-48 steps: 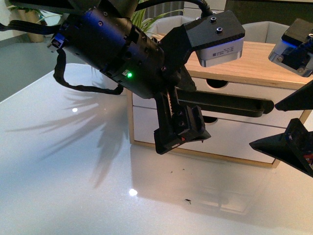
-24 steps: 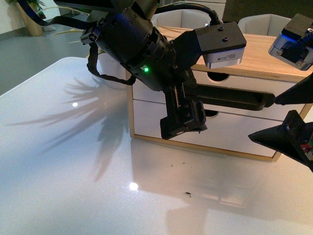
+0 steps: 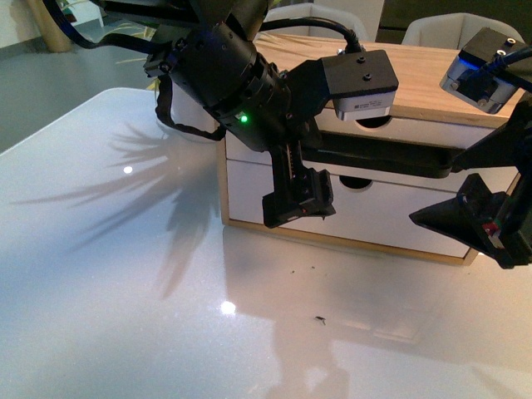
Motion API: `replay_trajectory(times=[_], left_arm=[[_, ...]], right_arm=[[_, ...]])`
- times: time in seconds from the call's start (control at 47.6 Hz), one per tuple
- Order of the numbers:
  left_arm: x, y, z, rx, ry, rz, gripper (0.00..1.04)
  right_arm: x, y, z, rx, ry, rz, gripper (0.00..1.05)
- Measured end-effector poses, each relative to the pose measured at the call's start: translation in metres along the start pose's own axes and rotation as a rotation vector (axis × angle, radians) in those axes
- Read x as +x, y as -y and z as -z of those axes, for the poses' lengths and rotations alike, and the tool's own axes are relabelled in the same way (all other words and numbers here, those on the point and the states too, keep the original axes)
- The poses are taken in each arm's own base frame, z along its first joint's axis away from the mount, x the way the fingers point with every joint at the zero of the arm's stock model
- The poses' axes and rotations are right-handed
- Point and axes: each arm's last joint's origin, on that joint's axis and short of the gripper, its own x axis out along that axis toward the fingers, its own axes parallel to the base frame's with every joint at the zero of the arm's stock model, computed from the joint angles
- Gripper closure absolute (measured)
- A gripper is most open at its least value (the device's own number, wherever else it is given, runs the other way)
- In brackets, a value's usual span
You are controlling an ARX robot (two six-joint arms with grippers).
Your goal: Pull drawer
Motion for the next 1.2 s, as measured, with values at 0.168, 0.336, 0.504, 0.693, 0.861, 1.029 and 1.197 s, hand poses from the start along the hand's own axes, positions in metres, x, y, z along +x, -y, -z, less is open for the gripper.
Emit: replay_trajectory(times=[0.168,0.336,0.504,0.693,0.861,1.029,1.197], left_arm=[[0.001,0.0,0.001,0.005,-0.001,0.003,0.07],[0.002,0.0,0.001,0.012,-0.003,0.006,0.07],[0.002,0.0,0.001,0.013,-0.005,0.009,0.07],[0.002,0.0,0.001,0.021,-0.009,0.016,0.07],[0.001,0.004,0.002,0.04,-0.012,0.053,0.07],[-0.005,0.014,0.001,0.06,-0.016,0.11,0.07],[-0.013,0.028,0.0,0.097,-0.019,0.146,0.07]], right_arm=[[0.009,0.006,-0.002,-0.003,0.008,0.007,0.09],[0.022,0.008,-0.005,-0.008,0.005,-0.016,0.09],[0.027,0.008,-0.007,-0.011,0.011,-0.03,0.09],[0.03,0.006,-0.008,-0.038,-0.028,-0.073,0.09],[0.029,0.003,-0.006,-0.077,-0.049,-0.12,0.09],[0.025,-0.001,-0.004,-0.093,-0.055,-0.162,0.09],[0.016,-0.01,0.0,-0.106,-0.052,-0.204,0.09]])
